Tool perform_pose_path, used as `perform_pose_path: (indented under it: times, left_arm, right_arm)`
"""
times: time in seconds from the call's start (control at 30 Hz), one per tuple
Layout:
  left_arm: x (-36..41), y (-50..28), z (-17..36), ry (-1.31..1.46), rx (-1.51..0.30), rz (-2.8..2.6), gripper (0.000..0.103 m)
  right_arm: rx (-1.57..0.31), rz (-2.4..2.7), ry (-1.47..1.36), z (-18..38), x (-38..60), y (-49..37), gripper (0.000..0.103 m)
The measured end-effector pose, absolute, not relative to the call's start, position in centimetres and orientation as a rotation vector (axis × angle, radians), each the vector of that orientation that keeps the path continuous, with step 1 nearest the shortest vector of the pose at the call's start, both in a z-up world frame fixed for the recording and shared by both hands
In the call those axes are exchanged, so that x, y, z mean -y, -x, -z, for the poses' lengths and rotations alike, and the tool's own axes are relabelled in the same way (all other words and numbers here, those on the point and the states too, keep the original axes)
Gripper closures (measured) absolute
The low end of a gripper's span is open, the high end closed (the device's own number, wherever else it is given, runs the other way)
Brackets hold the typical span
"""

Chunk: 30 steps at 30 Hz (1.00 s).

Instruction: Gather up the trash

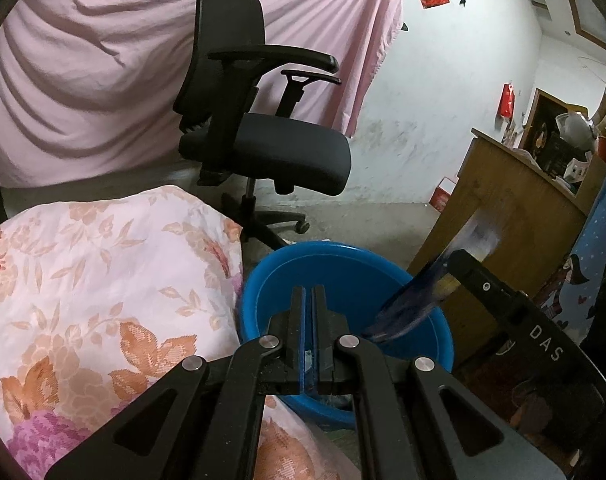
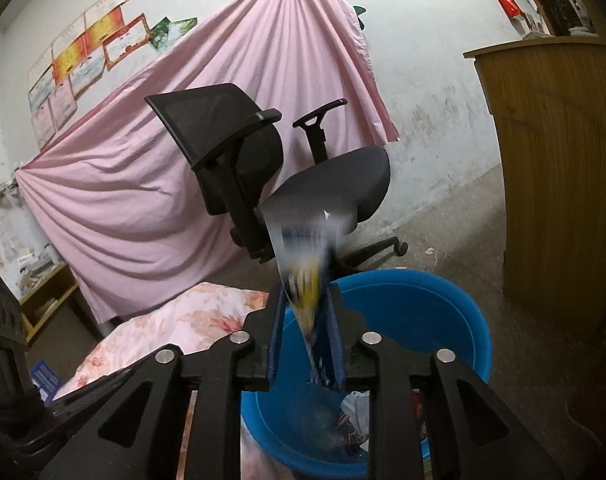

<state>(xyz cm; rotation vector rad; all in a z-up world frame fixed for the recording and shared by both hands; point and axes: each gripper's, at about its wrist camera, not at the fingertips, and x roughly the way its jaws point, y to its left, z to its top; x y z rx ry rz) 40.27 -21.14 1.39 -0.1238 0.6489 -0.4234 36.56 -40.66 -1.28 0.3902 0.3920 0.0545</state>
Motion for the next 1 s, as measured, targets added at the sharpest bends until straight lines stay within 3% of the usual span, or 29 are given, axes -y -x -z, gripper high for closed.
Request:
perform_pose_path:
  times: [0.17, 0.4, 0.57, 0.73, 0.93, 1.0]
  left_arm:
    - [20.7, -40.0, -1.4, 0.123, -0.644, 0.415, 0.101]
    - [19.8, -39.4, -1.8, 0.138, -0.609, 0.404, 0.088]
    - [19.3, -39.4, -2.4, 0.136, -0.592, 0.391, 0.086]
    - [18.4, -38.8, -3.0, 0.143, -0.567, 0.376, 0.072]
    - [17.1, -37.9, -3.8, 0.130, -0.552, 0.349, 0.060]
    - [16.5, -37.6, -3.9, 0.130, -0.548, 0.341, 0.055]
  right_arm:
    - [-0.393, -0.052, -0.393, 1.3, 40.7, -36.6, 0.072]
    - [-0.382, -0.050, -0.392, 1.1, 40.8, -36.6, 0.066]
    - [-0.375, -0.052, -0.388, 1.0, 40.8, -36.5, 0.063]
    - [-0.365, -0.053, -0.375, 0.8, 40.4, -36.3, 0.058]
    - [-0.357, -0.053, -0.353, 0.5, 39.9, -36.0, 0.047]
    - [-0.345, -0.049, -0.343, 0.3, 39.6, -35.7, 0.032]
